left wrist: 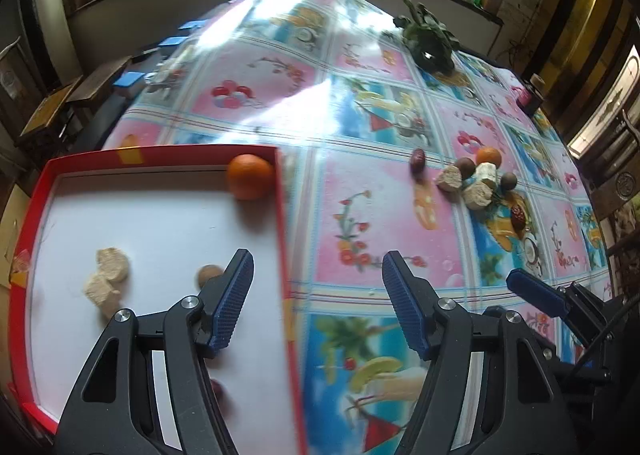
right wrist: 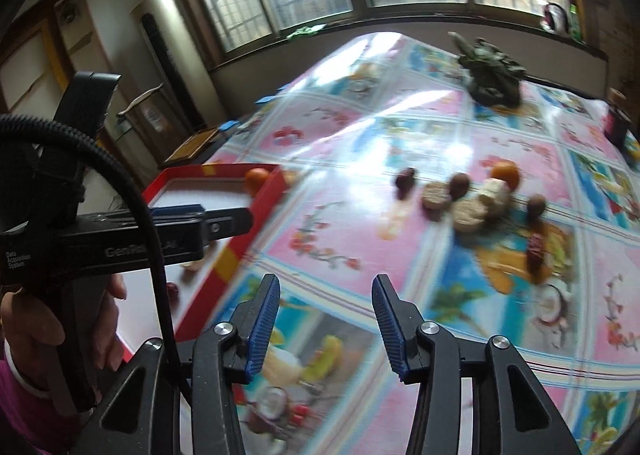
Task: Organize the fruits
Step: 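Move both grippers back over the row of foods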
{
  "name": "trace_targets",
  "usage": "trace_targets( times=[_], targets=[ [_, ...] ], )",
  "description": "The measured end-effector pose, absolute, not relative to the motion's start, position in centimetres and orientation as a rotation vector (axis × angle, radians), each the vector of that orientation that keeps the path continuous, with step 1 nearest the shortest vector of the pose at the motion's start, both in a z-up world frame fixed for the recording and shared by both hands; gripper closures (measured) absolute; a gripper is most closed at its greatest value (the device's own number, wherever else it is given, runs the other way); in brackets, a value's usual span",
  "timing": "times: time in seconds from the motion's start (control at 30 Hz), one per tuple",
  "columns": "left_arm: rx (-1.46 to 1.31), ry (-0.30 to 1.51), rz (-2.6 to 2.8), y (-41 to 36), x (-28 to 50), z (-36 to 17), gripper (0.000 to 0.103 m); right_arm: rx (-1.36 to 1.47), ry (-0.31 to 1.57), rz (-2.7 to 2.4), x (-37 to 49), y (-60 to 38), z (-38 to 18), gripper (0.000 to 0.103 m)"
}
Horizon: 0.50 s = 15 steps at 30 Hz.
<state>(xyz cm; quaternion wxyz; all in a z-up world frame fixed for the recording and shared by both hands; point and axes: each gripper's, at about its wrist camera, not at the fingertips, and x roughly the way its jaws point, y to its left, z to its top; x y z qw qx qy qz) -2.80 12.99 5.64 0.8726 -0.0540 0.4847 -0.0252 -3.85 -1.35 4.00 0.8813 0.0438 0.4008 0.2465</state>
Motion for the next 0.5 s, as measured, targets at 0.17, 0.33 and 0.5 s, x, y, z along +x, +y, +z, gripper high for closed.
trace_targets(
  times=[0.17,0.33,0.5],
  targets=[
    [-0.111,1.050,-0.088,10.4,-0.5,5.4,0.036,0.126,0.842,0.435,-2.7,-4.7,3.6,0.056],
    [-0.077,1.065,-0.116,8.0,2.5,5.3,0.036,0.138,0.835,0.413,-2.3,-6.5,3.6,0.056],
    [-0.052,1.105,-0.123,6.7,6.5,4.4,0.036,0.157,0.835,0.419,-1.6,-8.1,3.5,0.056]
  ],
)
